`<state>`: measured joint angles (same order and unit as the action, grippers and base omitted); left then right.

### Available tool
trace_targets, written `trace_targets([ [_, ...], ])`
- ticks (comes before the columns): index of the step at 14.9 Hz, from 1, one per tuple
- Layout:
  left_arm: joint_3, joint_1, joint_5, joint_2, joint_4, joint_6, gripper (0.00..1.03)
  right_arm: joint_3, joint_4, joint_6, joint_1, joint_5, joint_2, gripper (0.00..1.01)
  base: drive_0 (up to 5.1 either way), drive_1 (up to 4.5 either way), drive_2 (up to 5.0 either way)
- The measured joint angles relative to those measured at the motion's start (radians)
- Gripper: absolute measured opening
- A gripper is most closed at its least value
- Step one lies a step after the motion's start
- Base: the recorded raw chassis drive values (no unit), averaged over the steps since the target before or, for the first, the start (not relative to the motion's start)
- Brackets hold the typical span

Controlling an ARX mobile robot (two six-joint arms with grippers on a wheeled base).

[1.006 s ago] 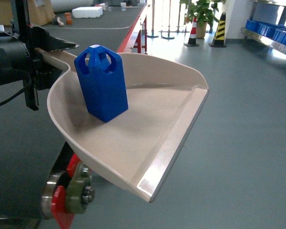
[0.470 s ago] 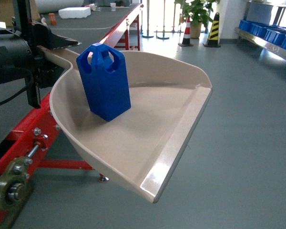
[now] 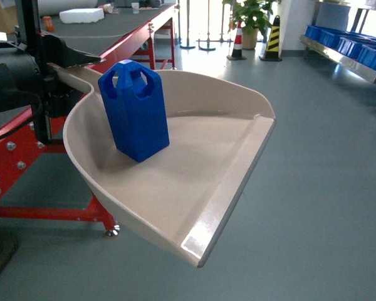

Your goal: Place part in tray to right shelf

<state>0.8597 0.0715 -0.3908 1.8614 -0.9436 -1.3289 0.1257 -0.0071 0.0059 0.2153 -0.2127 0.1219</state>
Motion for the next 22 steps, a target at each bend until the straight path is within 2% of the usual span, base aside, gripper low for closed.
trace_targets([
  [12,0.0,0.001,0.001,0.0,0.0,0.0,0.15,0.0,0.002,0.0,0.0,0.0,0.0,0.98,5.0,-2.42,-2.4],
  [16,0.0,0.015,-0.009,-0.001,0.003,0.0,0.15,0.0,-0.002,0.0,0.0,-0.006,0.0,0.98,0.0,0.0,0.0],
  [22,-0.002,-0.002,0.001,-0.005,0.001,0.0,0.15,0.0,0.0,0.0,0.0,-0.003,0.0,0.98,0.0,4.23,-4.3],
])
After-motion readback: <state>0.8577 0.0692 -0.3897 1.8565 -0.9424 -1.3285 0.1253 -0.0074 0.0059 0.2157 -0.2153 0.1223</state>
